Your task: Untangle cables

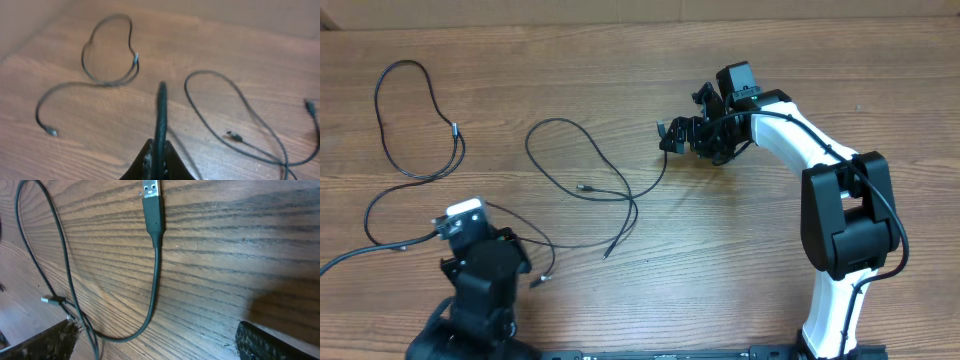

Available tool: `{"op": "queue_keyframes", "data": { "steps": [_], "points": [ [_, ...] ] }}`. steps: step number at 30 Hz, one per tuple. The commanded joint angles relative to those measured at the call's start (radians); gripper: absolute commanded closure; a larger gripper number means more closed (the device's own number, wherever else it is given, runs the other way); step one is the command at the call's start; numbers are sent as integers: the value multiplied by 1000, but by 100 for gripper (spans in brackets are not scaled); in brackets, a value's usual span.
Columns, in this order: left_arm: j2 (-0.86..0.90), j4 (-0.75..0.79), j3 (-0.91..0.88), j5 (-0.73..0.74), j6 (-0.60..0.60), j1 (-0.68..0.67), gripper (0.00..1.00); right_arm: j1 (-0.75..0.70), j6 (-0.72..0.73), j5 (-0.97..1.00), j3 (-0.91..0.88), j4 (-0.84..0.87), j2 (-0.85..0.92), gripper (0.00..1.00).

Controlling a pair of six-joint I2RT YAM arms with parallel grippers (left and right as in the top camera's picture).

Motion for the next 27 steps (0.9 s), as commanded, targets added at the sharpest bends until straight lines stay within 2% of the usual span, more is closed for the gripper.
{"op": "queue_keyframes", "data": {
  "steps": [1,7,14,15,17,20,24,27],
  "points": [
    [32,39,-77,27,-115,-4,89,6,-1,-10,25,6,4,0],
    [127,220,-185,214,-115,-4,89,6,-1,-10,25,6,4,0],
    [323,338,-207,307,-115,-4,88,6,-1,-10,25,6,4,0],
    [355,351,-207,326,-115,-4,85,6,-1,-10,25,6,4,0],
    [417,378,-207,378,-114,-4,68,6,-1,-10,25,6,4,0],
    [492,426,-207,456,-69,-4,57,6,-1,-10,25,6,4,0],
    [559,465,-203,544,18,-4,35,6,0,-10,25,6,4,0],
    [570,457,-180,601,72,-4,28,6,0,-10,25,6,4,0]
  ]
}}
